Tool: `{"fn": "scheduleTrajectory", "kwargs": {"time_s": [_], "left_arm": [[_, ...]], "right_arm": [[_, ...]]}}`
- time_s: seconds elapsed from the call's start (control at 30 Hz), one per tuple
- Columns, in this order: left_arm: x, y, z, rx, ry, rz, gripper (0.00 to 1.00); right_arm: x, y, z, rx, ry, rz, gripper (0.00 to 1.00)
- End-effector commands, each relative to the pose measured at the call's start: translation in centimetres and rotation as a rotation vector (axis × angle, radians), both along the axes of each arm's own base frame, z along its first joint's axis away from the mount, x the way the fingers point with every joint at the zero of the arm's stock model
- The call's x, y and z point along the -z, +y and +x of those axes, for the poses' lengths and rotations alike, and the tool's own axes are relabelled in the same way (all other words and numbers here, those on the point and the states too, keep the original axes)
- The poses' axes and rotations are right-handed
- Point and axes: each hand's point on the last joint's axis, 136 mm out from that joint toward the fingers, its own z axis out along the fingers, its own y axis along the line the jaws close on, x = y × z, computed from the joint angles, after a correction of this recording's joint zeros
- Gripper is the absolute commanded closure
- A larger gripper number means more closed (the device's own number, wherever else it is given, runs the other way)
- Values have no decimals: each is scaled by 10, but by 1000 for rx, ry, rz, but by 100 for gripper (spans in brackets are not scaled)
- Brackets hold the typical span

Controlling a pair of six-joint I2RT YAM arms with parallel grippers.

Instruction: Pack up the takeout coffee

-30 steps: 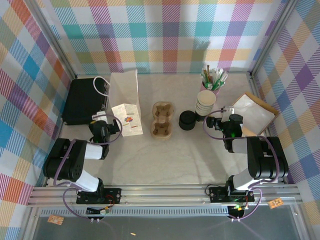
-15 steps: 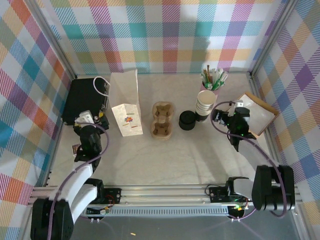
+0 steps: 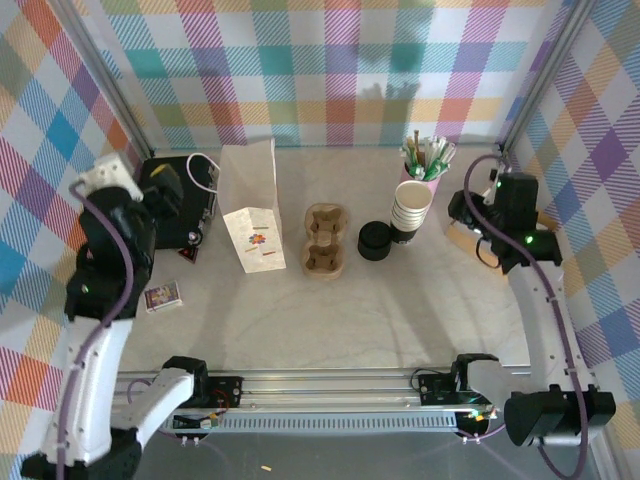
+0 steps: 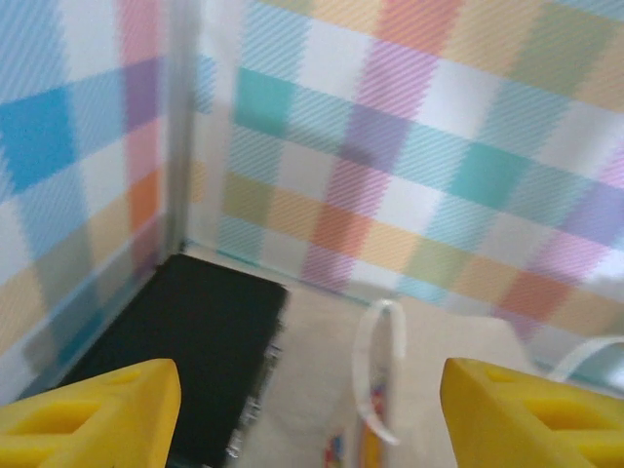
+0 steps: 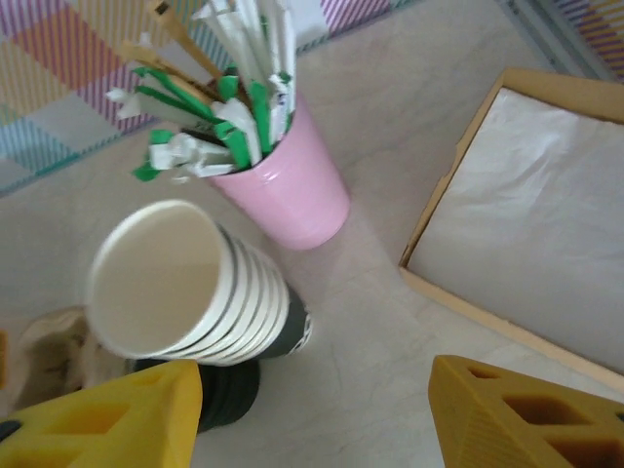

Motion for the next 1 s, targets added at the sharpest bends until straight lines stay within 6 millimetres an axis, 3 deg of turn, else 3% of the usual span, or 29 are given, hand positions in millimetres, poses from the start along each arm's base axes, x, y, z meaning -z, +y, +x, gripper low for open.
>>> {"fn": "scheduleTrajectory", "kwargs": {"time_s": [0.0,0.1,0.2,0.33,0.43,0.5,0.63,0.8,0.97], "left_arm": [[23,-58,9,200,237,106,29],[4,-121,28,352,220,202,27],[-6,-185,42,513,232,171,29],[11,-272,39,716,289,190,30],[36,-313,30,803,351,140,29],[56,-329,25,838,405,95,29],[89,-342,20,838,513,44,33],[121,-343,20,813,618,90,32],[142,-348,23,817,662,125,31]], "right_arm": [[6,14,-28,-69,219,46,37],[-23,25,-28,-112,232,85,39],[-49,38,-29,-185,265,122,42],[-64,41,-29,-201,340,113,41],[-68,43,-26,-208,368,86,43],[-66,43,-23,-205,385,58,46],[-57,49,-15,-212,417,28,54],[-41,64,-1,-235,465,-13,56],[-21,71,21,-230,483,-11,65]]}}
